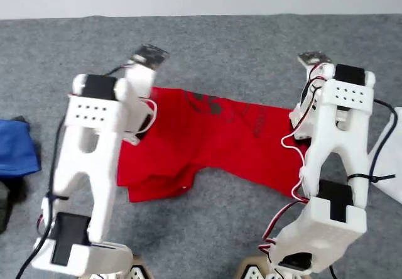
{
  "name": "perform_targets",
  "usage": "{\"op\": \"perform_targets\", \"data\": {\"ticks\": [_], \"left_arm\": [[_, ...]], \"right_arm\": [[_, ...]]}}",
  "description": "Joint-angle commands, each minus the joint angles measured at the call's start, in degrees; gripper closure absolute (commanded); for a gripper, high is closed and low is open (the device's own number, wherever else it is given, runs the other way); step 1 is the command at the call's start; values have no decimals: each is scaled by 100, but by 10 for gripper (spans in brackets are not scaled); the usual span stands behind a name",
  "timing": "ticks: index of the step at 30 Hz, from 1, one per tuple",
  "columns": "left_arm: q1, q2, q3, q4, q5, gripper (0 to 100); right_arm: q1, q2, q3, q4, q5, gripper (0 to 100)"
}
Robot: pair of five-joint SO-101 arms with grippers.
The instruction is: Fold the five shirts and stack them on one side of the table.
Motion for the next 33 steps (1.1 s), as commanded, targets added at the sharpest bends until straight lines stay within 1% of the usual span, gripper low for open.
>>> {"op": "perform_targets", "data": {"ticks": [1, 3, 4, 9, 14, 22, 33], "left_arm": [[-325, -501, -198, 123, 360, 994], [-554, -624, -198, 158, 510, 994], [-659, -686, -198, 158, 607, 994], [-1029, -985, -207, 149, 800, 994], [-1046, -1037, -136, 158, 800, 994], [-1046, -1081, 470, 158, 774, 994], [-1046, -1081, 743, 158, 765, 994]], "right_arm": [[-312, -303, -352, -224, -695, 835], [-418, -303, -352, -444, -1108, 796], [-462, -303, -352, -593, -1275, 793], [-629, 171, -360, -1349, -1732, 816], [-488, 945, -378, -1789, -1767, 822], [-84, 1376, -835, -1807, -1749, 822], [-110, 2325, -2084, -1798, -1741, 822]]}}
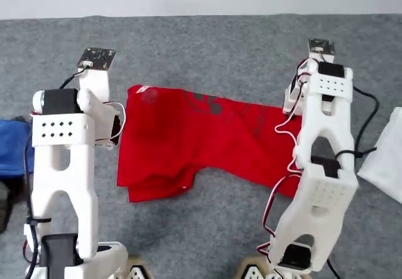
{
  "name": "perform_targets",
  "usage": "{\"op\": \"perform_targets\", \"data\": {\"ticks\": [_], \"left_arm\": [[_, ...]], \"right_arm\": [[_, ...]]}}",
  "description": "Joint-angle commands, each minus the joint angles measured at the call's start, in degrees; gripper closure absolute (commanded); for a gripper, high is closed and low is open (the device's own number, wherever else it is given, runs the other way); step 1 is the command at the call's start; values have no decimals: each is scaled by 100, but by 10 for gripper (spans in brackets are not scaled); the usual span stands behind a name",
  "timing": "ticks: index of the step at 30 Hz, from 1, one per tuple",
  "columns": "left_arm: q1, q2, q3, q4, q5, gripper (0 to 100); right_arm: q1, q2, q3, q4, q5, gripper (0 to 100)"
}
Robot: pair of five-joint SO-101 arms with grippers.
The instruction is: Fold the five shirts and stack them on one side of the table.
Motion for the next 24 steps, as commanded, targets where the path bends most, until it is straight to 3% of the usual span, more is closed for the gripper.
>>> {"op": "perform_targets", "data": {"ticks": [1, 24], "left_arm": [[-35, -237, -31, 141, 18, 994], [-35, -202, -31, 141, 18, 994]], "right_arm": [[40, 163, -624, -22, -26, 822], [110, 655, -826, -22, -62, 823]]}}
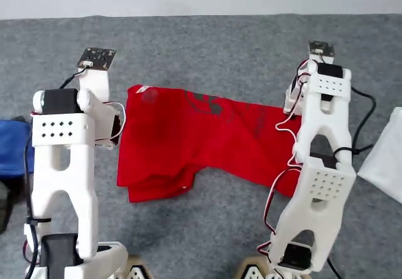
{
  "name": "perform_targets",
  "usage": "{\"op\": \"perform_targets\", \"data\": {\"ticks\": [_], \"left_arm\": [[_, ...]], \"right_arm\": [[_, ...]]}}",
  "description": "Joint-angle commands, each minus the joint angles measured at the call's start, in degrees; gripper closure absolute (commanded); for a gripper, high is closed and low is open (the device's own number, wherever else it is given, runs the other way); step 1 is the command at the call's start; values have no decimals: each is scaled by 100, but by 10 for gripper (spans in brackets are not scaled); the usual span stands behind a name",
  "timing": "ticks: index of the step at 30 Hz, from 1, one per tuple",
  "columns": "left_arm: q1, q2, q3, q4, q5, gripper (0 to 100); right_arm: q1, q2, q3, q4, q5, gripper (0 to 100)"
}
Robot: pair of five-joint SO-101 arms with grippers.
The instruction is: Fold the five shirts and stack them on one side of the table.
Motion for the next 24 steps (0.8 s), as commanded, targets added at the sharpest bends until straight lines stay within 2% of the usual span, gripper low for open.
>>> {"op": "perform_targets", "data": {"ticks": [1, 8, 16, 24], "left_arm": [[-26, -202, -31, 141, 18, 994], [-18, -193, -31, 141, 18, 994], [9, -193, -31, 132, 18, 994], [9, -193, -31, 132, 18, 994]], "right_arm": [[31, 66, -308, -22, -62, 823], [13, 400, -334, 127, -70, 824], [-295, 84, -343, 312, -70, 824], [-277, 22, -343, 312, -62, 824]]}}
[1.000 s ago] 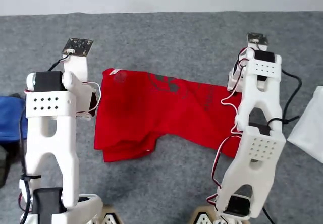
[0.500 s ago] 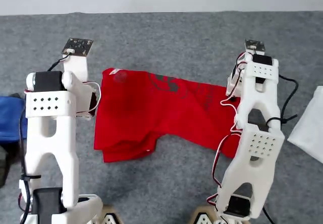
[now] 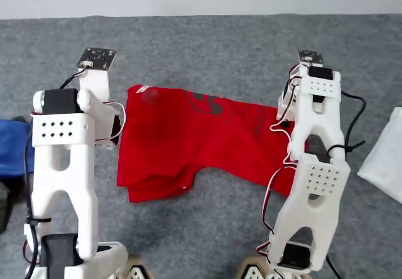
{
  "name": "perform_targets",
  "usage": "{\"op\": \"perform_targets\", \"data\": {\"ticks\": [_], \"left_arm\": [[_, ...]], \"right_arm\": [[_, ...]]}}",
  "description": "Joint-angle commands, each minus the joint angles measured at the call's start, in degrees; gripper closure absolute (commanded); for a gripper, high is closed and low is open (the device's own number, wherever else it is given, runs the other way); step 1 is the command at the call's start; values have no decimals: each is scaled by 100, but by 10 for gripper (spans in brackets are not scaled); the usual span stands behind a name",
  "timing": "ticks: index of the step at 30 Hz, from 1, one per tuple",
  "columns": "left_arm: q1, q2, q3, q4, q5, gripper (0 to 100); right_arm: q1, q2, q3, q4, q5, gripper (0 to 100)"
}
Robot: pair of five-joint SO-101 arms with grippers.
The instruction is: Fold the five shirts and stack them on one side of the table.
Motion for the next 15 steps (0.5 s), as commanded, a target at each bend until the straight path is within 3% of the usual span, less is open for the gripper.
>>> {"op": "perform_targets", "data": {"ticks": [1, 15], "left_arm": [[9, -193, -31, 132, 18, 994], [18, -185, -31, 132, 18, 994]], "right_arm": [[-84, -418, -229, 119, -62, 824], [-31, -1042, -229, 409, -53, 824]]}}
